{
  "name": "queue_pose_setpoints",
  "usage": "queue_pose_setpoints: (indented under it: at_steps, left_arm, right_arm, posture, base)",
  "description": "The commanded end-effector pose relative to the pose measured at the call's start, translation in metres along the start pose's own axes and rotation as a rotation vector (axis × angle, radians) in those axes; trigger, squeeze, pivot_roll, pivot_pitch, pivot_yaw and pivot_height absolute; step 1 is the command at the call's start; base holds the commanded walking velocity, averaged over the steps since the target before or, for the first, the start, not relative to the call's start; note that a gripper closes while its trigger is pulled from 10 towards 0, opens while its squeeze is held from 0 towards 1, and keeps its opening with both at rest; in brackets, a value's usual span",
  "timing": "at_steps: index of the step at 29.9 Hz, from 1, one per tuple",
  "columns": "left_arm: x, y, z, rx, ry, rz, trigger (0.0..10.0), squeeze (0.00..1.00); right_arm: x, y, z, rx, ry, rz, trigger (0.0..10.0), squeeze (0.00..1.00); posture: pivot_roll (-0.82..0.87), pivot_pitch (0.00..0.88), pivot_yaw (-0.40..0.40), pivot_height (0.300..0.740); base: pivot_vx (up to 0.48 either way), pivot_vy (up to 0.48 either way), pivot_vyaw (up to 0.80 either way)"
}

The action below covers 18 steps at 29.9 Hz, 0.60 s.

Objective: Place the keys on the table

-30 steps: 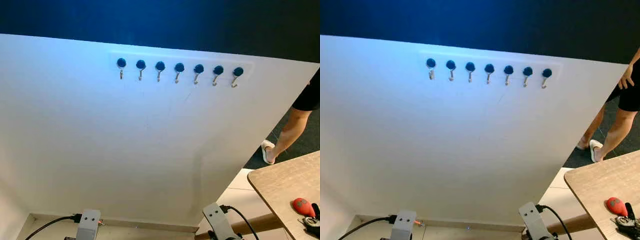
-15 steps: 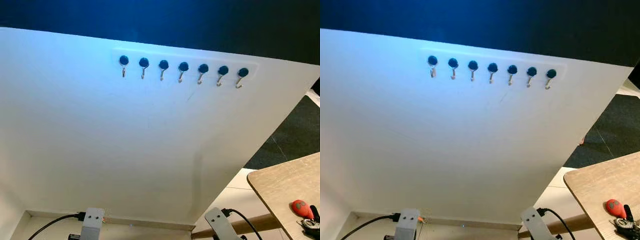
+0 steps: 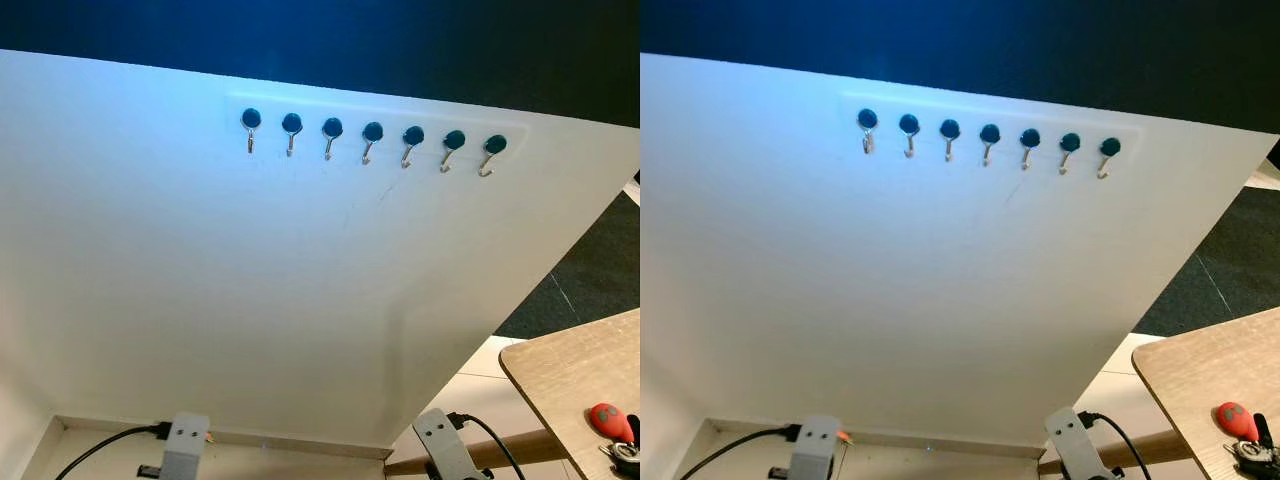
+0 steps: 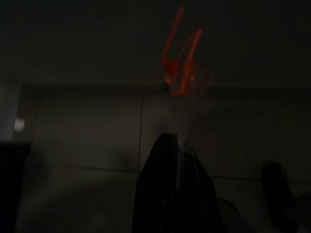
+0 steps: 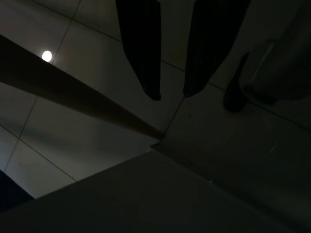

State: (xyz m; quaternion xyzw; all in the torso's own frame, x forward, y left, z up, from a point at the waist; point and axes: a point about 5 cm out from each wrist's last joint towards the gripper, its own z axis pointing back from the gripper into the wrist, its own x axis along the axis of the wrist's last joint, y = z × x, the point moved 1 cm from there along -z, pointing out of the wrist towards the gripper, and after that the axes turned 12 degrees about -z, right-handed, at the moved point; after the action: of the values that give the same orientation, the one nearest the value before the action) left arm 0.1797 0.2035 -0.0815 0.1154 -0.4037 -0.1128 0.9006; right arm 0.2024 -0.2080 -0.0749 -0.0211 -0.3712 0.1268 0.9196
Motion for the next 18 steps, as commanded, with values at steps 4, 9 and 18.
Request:
queue_pose_setpoints:
  at_steps: [4,9,18]
  left_arm:
    - [-0.002,-0.002,0.002,-0.004,0.004,-0.005,10.0,0.00]
    - [0.003,-0.010,0.000,-0.045,-0.009,-0.041,10.0,0.00]
    - [0.015,-0.010,-0.005,-0.056,-0.040,-0.051,10.0,0.00]
  right_arm:
    - [-0.008,0.000,0.002,0.020,0.039,0.007,10.0,0.00]
    - [-0.007,0.001,0.001,0.029,0.038,-0.007,10.0,0.00]
    - [-0.004,-0.003,0.000,-0.041,0.017,-0.106,10.0,0.00]
  posture:
    - [0.03,0.043,-0.101,0.740]
    - [0.02,0.038,-0.097,0.740]
    - [0.02,0.030,-0.080,0.740]
  base:
    - [0.000,0.000,0.00]
    - [0.000,0.000,0.00]
    - [0.000,0.000,0.00]
